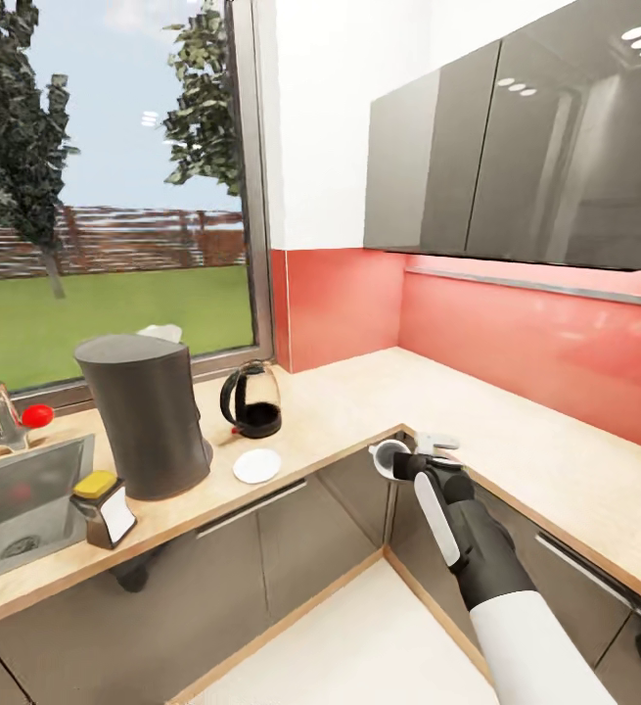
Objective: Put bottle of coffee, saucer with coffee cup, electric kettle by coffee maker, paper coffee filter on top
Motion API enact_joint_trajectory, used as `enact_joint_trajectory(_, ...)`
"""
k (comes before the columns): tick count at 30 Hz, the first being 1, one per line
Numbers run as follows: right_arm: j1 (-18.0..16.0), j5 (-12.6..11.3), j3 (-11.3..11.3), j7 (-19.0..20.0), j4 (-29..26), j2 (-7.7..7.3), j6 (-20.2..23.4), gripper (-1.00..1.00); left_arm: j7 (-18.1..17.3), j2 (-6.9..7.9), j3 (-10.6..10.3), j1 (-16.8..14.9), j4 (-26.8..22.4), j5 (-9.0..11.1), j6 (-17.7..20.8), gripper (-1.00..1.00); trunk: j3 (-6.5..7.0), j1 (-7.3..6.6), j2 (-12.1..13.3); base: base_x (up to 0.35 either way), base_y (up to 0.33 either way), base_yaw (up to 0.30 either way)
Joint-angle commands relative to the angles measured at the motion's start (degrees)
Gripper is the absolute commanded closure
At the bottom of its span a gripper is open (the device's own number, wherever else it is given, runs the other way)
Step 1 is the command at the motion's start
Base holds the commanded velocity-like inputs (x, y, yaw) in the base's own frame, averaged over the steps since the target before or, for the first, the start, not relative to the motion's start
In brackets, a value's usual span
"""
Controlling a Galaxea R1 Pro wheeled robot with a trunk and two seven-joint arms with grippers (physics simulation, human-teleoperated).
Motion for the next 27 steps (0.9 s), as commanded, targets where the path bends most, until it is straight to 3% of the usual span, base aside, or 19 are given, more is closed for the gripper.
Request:
enact_joint_trajectory(1,0.0,-0.7,0.1,-0.5,-0.1,-0.01,0.1,1.0,0.1,0.0,0.4,0.0,0.1,-0.6,-0.1,-1.0,-0.02,0.02,0.0,0.0,0.0,0.272)
enact_joint_trajectory(18,0.0,-0.7,0.1,-0.5,-0.1,-0.01,0.1,1.0,0.1,-0.06,0.4,0.0,0.1,-0.7,-0.1,-1.0,-0.02,0.02,0.0,0.037,-0.025,0.271)
enact_joint_trajectory(27,0.0,-0.5,0.1,-0.4,-0.1,-0.24,0.1,1.0,0.1,0.0,0.4,0.0,0.1,-0.6,-0.1,-1.0,-0.02,0.02,0.0,0.1,-0.132,0.042)
